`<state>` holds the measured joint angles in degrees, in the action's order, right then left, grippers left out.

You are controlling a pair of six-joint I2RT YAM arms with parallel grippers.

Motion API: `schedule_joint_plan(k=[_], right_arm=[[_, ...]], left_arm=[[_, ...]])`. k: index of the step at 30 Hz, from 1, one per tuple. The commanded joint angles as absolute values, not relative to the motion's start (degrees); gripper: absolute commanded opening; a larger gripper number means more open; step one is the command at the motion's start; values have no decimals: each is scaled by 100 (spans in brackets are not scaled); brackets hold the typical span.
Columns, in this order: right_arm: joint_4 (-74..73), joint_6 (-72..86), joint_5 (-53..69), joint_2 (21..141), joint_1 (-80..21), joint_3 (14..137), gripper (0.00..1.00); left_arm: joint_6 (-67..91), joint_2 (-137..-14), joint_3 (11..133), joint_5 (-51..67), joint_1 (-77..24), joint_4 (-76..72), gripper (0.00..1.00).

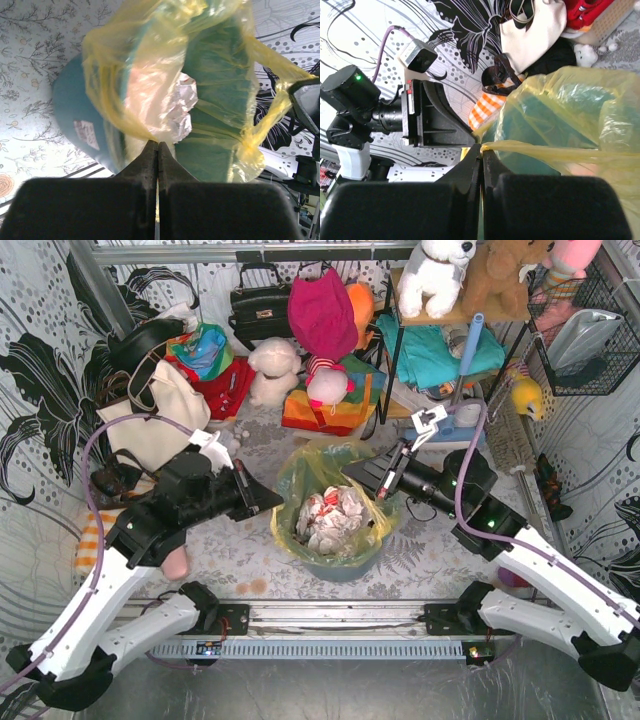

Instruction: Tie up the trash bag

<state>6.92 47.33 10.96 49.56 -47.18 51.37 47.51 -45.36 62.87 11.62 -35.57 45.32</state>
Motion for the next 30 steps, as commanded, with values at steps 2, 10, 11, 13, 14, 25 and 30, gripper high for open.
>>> schedule_joint_plan(k=[2,10,11,13,14,25,30], right_arm=[[1240,4683,866,5187,-4623,5763,0],[1073,4555,388,5229,-4445,5856,0],[1047,4542,334,5220,-4433,5847,0],[1008,4501,229,5191,-4405,5830,0],[996,4479,182,5172,-4391,5823,0],[589,4048,-399,5453,-4052,5932,0],[637,3947,-583,5774,-3893,5925,0]], left_arm=[[4484,-4781,7213,1247,-3539,4555,0],[4178,-5247,8195,1209,-3538,4658,0],[4130,-5316,8260,1189,-3538,4665,0],[4057,-5441,8348,1123,-3532,4674,0],[4030,-5489,8365,1040,-3533,4676,0],[3529,-5991,8426,-355,-3413,4703,0],[3381,-6173,8268,-652,-3316,4462,0]])
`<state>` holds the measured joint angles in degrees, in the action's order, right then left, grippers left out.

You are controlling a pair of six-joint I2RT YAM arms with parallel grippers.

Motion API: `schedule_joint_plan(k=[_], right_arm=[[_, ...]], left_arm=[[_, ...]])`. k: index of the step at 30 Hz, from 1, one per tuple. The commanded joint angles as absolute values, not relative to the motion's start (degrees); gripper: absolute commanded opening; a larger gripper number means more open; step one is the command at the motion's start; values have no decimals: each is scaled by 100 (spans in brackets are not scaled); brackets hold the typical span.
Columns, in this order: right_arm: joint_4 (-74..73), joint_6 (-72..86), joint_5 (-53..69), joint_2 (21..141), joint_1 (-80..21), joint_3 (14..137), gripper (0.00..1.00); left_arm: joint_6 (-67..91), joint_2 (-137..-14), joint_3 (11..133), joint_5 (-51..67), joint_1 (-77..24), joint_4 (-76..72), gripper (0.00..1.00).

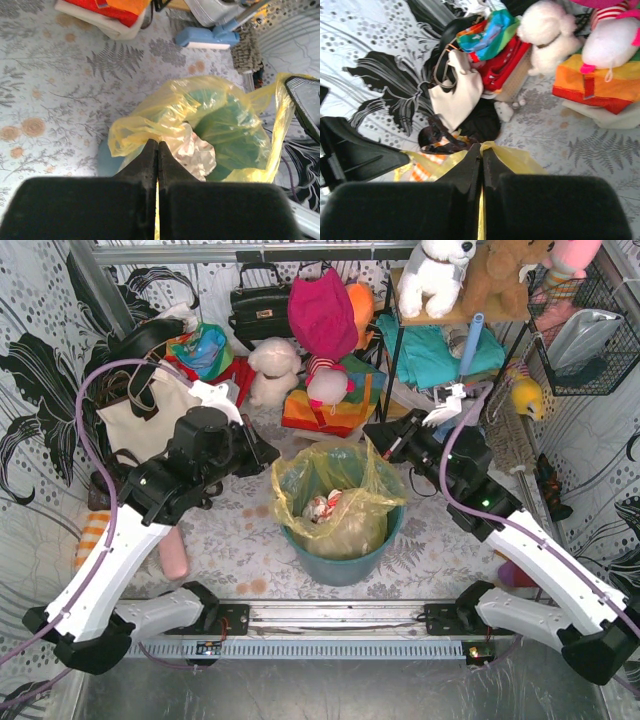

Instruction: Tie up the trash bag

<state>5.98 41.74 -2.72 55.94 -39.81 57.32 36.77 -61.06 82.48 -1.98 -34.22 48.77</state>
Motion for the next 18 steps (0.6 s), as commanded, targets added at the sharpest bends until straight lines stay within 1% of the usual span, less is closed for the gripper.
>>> schedule_joint_plan(k=[1,6,11,18], right_arm=[[608,3969,-669,5832,-3864,5924,0],[714,4114,-1050,6006,-3695,5657,0],[1234,4201,-799,6247,-3415,5469,0],[1514,4086,-209,6672,-3307,6146,0]], left_arm=[[3351,-6242,8244,-628,-3295,4404,0],[3221,-6660,8098,-614,-3166,4051,0],[3230,-7181,8079,-253,-2564,3764,0],[3193,-7565,8707,397,-2177,3196,0]])
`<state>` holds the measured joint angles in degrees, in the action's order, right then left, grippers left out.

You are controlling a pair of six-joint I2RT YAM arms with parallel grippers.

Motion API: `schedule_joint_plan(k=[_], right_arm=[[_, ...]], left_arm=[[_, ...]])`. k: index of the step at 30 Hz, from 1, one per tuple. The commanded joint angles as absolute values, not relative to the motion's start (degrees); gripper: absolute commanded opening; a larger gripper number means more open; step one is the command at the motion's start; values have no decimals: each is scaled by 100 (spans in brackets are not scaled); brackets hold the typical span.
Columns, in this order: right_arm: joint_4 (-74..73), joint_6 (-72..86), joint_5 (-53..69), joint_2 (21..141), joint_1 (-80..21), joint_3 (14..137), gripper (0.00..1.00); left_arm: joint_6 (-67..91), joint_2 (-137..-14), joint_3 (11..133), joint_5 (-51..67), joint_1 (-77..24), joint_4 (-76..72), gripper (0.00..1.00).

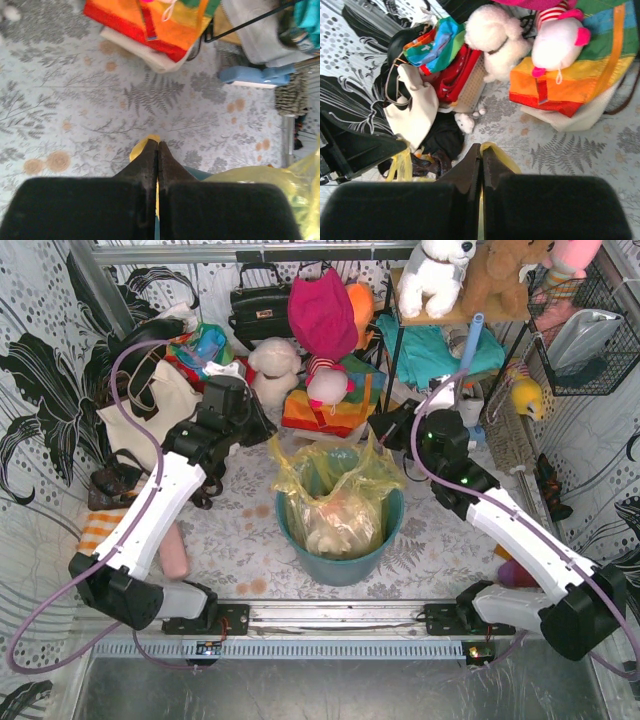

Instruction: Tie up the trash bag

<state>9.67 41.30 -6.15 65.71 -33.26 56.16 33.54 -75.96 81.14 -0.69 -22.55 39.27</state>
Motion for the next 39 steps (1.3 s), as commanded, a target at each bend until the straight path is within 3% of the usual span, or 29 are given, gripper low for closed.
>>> schedule_joint_plan(k=[1,7,14,22,24,27,30,33,39], right_arm=[[1526,4075,-85,6713,-3305,6265,0],[1625,4328,1116,6773,-3261,6899,0],[1441,4776,2024,6279,-3261,7184,0],[1775,4856,2478,5799,-3261,7379,0],[1756,4882,2555,5743,-3263,7356,5],[1547,4868,2535,5570,-3261,7180,36],[1172,4749,2372,5371,-3261,7002,50],[142,4428,2078,5307,-3261,7211,55],[-1168,3982,1903,5322,-3262,7601,60]], left_arm=[[3173,-7554,8832,491,-2161,3146,0],[3318,-7084,9186,1242,-2154,2713,0],[3994,-6004,8534,2332,-2159,2098,0],[5753,-5401,7542,3943,-2161,-924,0],[6074,-5429,7381,4212,-2160,-1432,7],[5971,-5440,7257,4300,-2157,-1348,30],[5398,-5434,7419,4005,-2157,-375,49],[4382,-5527,8036,3358,-2155,1633,62],[3414,-5798,9207,2593,-2160,3675,65]])
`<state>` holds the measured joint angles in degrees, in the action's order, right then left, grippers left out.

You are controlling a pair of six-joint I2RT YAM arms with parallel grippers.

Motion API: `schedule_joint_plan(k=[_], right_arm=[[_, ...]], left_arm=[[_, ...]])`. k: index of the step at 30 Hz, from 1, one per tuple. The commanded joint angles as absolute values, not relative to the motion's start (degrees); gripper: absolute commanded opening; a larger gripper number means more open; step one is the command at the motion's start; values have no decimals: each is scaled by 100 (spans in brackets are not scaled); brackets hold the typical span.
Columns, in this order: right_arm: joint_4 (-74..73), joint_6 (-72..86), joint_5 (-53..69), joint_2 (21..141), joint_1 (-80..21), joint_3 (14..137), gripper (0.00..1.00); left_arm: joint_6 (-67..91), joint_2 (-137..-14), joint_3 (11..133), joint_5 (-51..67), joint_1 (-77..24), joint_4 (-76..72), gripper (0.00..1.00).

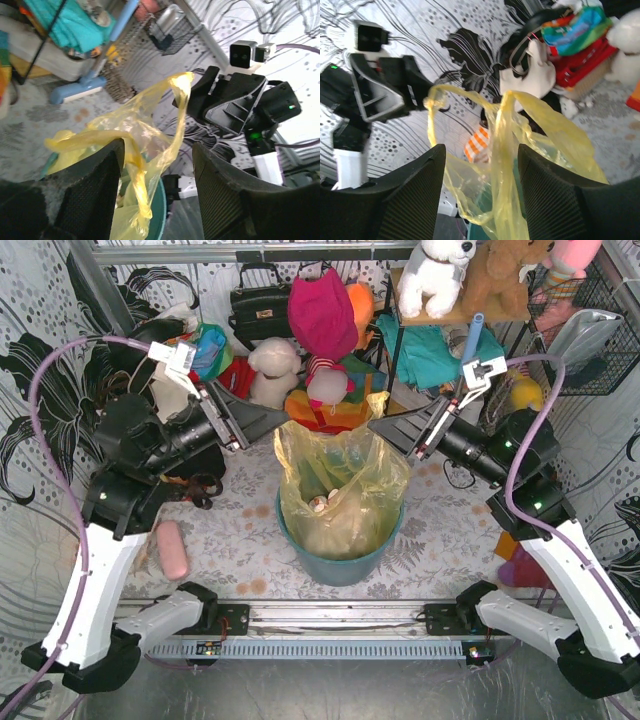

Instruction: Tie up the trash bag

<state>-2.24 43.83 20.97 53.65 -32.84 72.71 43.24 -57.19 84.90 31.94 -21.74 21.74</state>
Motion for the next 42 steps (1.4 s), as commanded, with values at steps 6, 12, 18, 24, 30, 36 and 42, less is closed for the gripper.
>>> schedule_joint_plan(k=[6,12,18,24,30,36,42], right_arm=[[-1378,3850,1951,5434,-3262,7813,61],[-887,4028,2384,5582,-3261,7813,60],[-368,4217,2637,5741,-3265,7685,59],[681,4654,2901,5974,-3262,7416,59],[1764,5219,3275,6601,-3269,8271,56],[1922,5184,3186,6871,-3270,9375,52],[1951,5160,3085,6415,-3270,8505,52]], left_arm=[[3220,-6124,9976,2620,-2159,4577,69],[3537,-6124,9640,3494,-2162,4220,71],[3746,-6130,8926,3942,-2159,3686,71],[4725,-5954,8273,4518,-2159,1795,70],[5635,-6337,8860,5004,-2162,146,69],[6628,-6783,9647,5334,-2155,-1175,69],[6533,-6501,8980,5144,-2162,-1303,70]])
